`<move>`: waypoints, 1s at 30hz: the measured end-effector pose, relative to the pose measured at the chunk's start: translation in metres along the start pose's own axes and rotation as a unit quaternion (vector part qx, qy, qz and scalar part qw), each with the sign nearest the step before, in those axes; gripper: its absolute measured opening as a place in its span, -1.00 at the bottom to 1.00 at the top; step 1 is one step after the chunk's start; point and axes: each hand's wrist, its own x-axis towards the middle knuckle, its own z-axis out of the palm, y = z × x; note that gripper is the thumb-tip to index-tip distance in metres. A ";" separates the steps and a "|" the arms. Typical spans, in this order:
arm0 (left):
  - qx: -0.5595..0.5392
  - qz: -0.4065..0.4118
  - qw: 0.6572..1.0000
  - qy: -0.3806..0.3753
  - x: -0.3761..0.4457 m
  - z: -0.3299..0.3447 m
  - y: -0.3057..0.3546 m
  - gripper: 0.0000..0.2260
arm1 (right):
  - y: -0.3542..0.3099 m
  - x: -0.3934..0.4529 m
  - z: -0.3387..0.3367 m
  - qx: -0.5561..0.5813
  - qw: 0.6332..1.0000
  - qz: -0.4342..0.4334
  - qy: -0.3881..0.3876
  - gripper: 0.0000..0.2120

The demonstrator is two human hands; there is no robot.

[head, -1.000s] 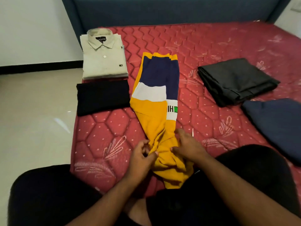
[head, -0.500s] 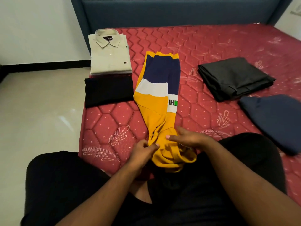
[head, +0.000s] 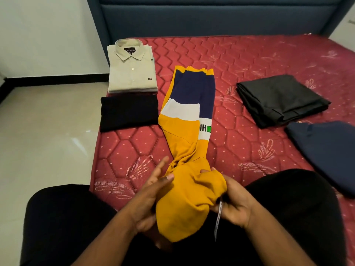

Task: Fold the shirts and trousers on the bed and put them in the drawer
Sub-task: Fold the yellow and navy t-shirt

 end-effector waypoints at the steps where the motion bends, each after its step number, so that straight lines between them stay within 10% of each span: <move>1: -0.039 0.013 0.999 -0.013 -0.001 0.003 0.004 -0.12 | 0.000 0.001 0.002 0.034 0.999 -0.010 -0.009 -0.76; 4: -0.145 0.045 0.986 -0.065 0.007 0.018 0.034 -0.13 | -0.018 0.007 0.014 0.131 0.988 -0.067 -0.036 -0.42; 8: -0.171 0.064 0.983 -0.023 0.073 0.033 0.104 -0.47 | -0.088 0.038 0.048 0.186 0.972 -0.138 -0.035 -0.53; 12: -0.099 0.074 0.990 0.071 0.163 0.041 0.163 -0.20 | -0.159 0.117 0.065 0.134 0.983 -0.128 -0.010 -0.20; 15: 0.101 0.035 0.980 0.170 0.211 0.019 0.161 -0.19 | -0.180 0.161 0.051 -0.068 0.994 -0.066 0.057 -0.22; 18: 0.380 0.145 0.884 0.231 0.238 0.002 0.133 -0.43 | -0.183 0.173 0.042 -0.314 0.939 -0.083 0.118 -0.63; 22: 0.776 0.190 0.568 0.201 0.269 0.001 0.100 -0.45 | -0.213 0.178 0.042 -0.663 0.728 -0.103 0.141 -0.80; 26: 0.850 0.103 0.497 0.143 0.296 -0.010 0.076 -0.27 | -0.277 0.189 0.086 -0.928 0.365 0.020 0.075 -0.69; 30: 0.861 0.136 0.462 0.163 0.299 -0.026 0.059 -0.25 | -0.303 0.231 0.122 -0.984 0.171 0.010 0.049 -0.78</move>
